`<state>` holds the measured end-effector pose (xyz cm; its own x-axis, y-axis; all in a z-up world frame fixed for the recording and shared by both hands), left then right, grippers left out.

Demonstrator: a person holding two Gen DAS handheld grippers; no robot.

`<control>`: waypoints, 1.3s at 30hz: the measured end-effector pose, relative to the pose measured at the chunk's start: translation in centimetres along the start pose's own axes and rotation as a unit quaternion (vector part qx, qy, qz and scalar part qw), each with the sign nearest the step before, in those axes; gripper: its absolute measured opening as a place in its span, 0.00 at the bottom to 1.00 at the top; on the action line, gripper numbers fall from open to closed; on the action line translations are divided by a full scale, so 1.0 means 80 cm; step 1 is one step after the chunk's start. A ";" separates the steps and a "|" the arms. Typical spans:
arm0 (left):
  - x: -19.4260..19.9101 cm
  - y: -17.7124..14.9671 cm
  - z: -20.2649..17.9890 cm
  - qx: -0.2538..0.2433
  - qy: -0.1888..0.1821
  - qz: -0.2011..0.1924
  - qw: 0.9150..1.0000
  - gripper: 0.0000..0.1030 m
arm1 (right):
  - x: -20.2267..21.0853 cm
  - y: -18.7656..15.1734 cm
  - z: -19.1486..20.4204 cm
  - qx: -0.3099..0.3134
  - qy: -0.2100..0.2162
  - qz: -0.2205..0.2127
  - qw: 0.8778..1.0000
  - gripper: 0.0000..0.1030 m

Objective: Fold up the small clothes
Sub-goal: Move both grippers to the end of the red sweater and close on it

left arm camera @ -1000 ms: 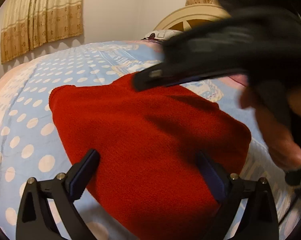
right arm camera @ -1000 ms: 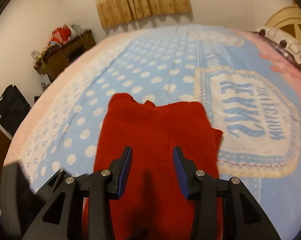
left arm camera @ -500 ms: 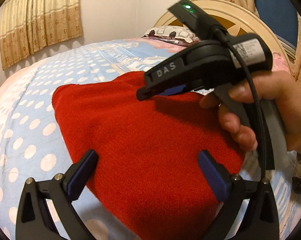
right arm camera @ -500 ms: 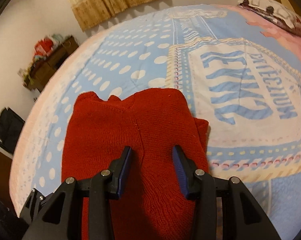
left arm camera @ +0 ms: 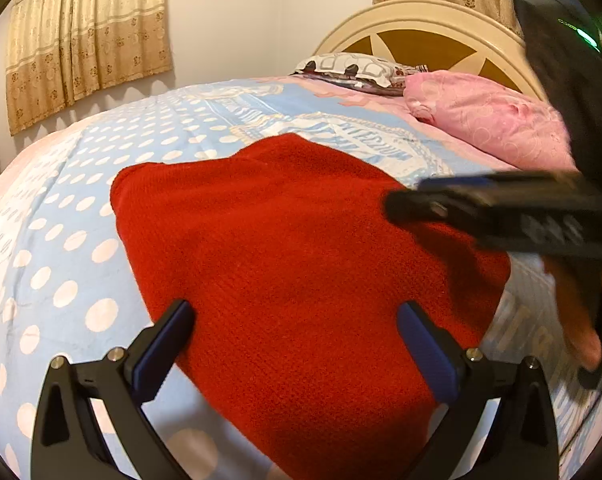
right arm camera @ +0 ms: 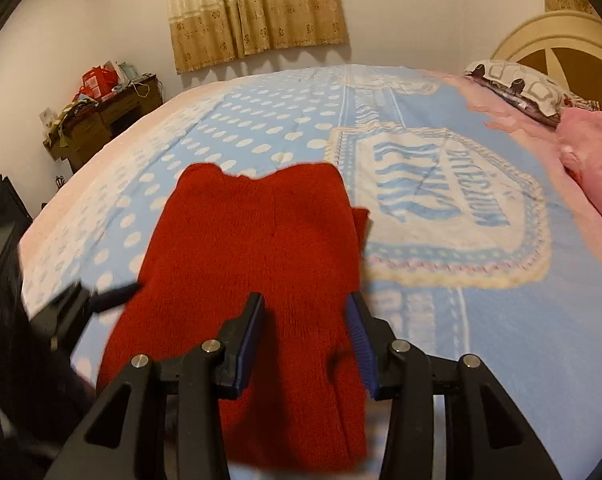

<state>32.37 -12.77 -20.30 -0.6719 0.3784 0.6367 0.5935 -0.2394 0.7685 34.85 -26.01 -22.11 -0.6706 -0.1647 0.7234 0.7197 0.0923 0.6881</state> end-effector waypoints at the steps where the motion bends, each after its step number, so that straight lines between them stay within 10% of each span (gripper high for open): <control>1: 0.001 0.000 -0.001 0.000 0.000 0.000 1.000 1.00 | -0.004 -0.006 -0.006 -0.002 -0.006 0.006 1.000 0.45; 24: 0.025 -0.014 0.050 0.146 -0.046 -0.002 0.988 1.00 | 0.002 -0.060 -0.023 -0.047 0.069 0.077 0.994 0.59; 33: -0.008 -0.010 0.053 0.143 -0.044 0.027 0.988 1.00 | 0.010 0.033 -0.037 -0.053 0.051 0.015 0.997 0.58; 39: -0.006 -0.020 0.058 0.160 -0.062 0.029 0.985 1.00 | -0.072 0.082 -0.055 -0.119 0.077 0.070 0.987 0.46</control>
<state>33.82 -8.47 -22.12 -0.5857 0.4834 0.6507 0.7516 0.0231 0.6593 44.25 -28.82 -21.97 -0.5400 -0.3157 0.7802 0.8371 -0.1057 0.5367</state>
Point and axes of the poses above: each gripper's, at about its wrist camera, not at the fingertips, and x roughly against the way its jaws point, z to its left, y to its top, the point moved 7 cm from there along -x, roughly the way its jaws point, and after that the axes turned 1 degree about -z, right-handed, at the moved point
